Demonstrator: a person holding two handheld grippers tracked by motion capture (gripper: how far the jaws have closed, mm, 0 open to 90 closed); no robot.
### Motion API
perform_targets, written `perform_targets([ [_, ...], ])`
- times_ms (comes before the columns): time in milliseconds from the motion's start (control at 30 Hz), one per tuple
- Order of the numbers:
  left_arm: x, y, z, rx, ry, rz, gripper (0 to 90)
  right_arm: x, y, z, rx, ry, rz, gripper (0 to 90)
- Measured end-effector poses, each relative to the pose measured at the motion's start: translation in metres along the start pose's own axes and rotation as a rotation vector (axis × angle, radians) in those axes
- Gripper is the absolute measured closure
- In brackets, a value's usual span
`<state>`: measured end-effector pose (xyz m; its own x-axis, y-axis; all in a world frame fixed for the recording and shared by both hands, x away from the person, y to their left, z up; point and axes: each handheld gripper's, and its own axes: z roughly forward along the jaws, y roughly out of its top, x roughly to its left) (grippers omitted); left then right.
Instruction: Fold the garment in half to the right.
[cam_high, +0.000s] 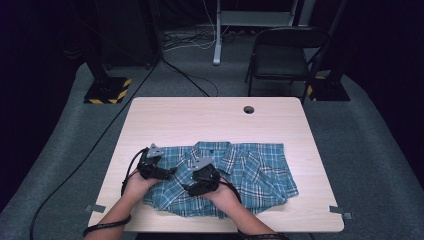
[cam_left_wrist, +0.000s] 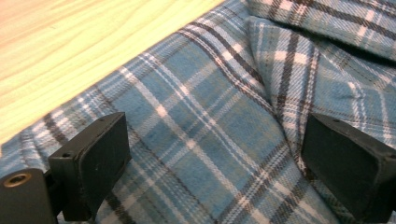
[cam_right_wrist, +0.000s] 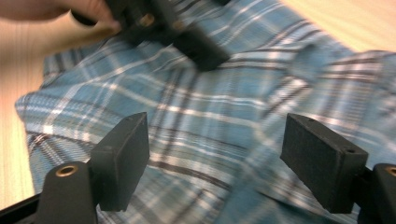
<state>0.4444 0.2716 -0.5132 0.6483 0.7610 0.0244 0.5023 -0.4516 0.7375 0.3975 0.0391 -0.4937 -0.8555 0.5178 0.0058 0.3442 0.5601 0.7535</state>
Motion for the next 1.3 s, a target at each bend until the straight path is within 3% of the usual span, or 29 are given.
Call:
perform_targets([
  [200,0.001,-0.004,0.004,0.014,-0.025,-0.018,7.1,0.009,-0.011,0.023,0.102,0.001,-0.042,21.4],
  [333,0.001,-0.002,0.003,0.014,-0.017,-0.009,7.2,0.006,-0.012,0.022,0.096,0.009,-0.009,22.7],
  [433,0.001,0.002,-0.002,0.000,-0.001,0.011,8.6,0.011,-0.003,0.013,0.037,0.023,0.016,22.5],
  [567,0.006,0.003,-0.004,-0.007,0.011,-0.010,8.5,0.027,0.009,0.009,-0.011,0.072,-0.012,22.5],
  [733,0.008,-0.002,0.003,0.025,0.008,-0.011,8.0,0.044,0.013,0.030,0.034,0.101,-0.065,22.8],
  [833,0.009,-0.003,0.004,0.025,0.003,-0.010,8.0,0.050,0.006,0.047,0.103,0.103,-0.101,21.4],
  [867,0.009,-0.003,0.004,0.022,0.001,-0.010,8.0,0.051,0.006,0.047,0.088,0.103,-0.108,22.0],
  [933,0.010,-0.002,0.002,0.025,0.004,-0.003,8.2,0.051,0.009,0.045,0.095,0.105,-0.106,24.1],
  [1000,0.011,-0.001,0.000,0.019,0.013,0.003,8.9,0.050,0.014,0.042,0.059,0.111,-0.081,24.1],
  [1100,0.014,0.000,0.000,0.016,0.016,-0.017,8.6,0.048,0.023,0.043,0.021,0.104,-0.031,23.5],
  [1167,0.016,-0.003,0.003,0.026,0.013,-0.024,8.4,0.049,0.029,0.050,0.024,0.092,-0.018,22.9],
  [1267,0.017,-0.005,0.006,0.030,0.012,-0.003,8.4,0.056,0.031,0.066,0.065,0.081,-0.034,21.7],
  [1300,0.018,-0.006,0.007,0.029,0.007,-0.002,8.4,0.062,0.028,0.073,0.085,0.065,-0.070,19.2],
])
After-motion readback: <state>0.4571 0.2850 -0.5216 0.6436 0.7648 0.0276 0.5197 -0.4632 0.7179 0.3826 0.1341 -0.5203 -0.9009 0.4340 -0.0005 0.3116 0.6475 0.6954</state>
